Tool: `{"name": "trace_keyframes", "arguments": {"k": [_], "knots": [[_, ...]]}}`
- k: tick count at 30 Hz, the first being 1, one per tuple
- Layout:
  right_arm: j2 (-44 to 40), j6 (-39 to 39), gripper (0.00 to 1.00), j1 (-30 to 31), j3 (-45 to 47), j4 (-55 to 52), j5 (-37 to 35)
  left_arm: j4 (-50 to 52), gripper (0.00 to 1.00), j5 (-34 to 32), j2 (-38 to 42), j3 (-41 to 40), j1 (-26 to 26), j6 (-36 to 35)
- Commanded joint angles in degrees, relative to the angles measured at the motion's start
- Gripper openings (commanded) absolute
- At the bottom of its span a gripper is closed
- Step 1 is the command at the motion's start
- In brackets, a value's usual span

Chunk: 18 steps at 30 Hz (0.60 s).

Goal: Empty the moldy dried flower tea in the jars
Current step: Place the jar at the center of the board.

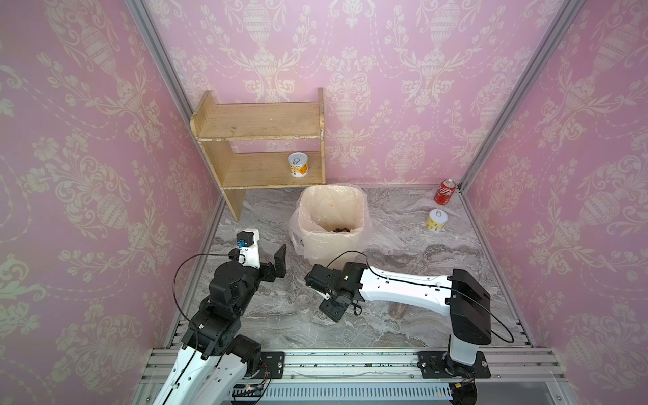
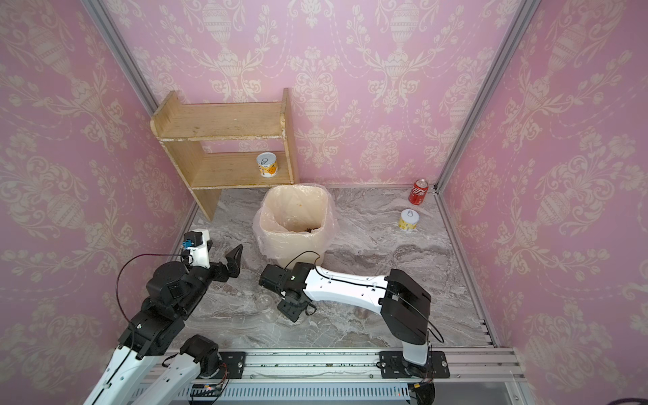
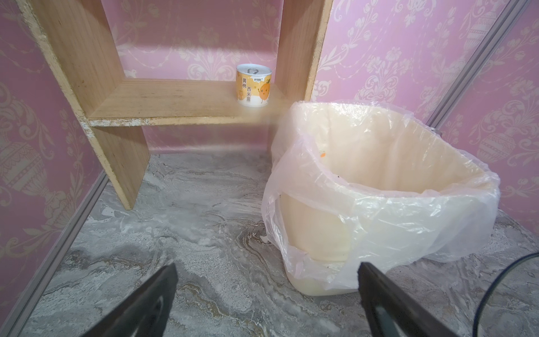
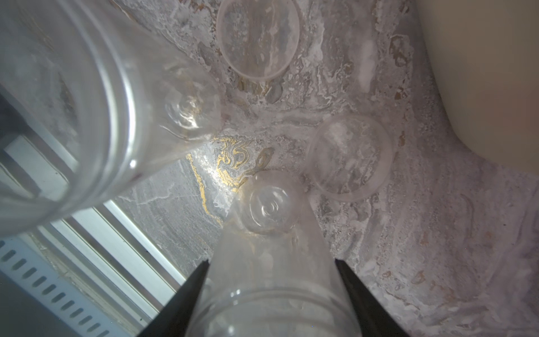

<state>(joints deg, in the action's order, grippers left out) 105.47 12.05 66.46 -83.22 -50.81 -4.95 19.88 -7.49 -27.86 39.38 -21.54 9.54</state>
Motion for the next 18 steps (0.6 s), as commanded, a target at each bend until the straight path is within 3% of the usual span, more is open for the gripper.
{"name": "trace_keyframes", "arguments": {"k": [1,9,13,18], "knots": [[0.2,0.89,0.63,-0.52,1.12,0.96,-0.52,0.12,0.99,-0.31,-0.25,-0.26,0.18,0.98],[0.73,1.21,0.7,-0.71,1.83,1.06,-0.47,0.17,0.99,-0.36,-0.11,-0.37,0.18,1.16],[0.61,1.56,0.83,-0.9,1.51,0.47,-0.42,0.56,0.99,-0.67,0.27,-0.51,0.18,1.12],[0.53,1.66,0.91,-1.15,-0.01,-0.72,-0.41,0.85,0.99,-0.72,0.8,-0.72,0.18,1.19]]}}
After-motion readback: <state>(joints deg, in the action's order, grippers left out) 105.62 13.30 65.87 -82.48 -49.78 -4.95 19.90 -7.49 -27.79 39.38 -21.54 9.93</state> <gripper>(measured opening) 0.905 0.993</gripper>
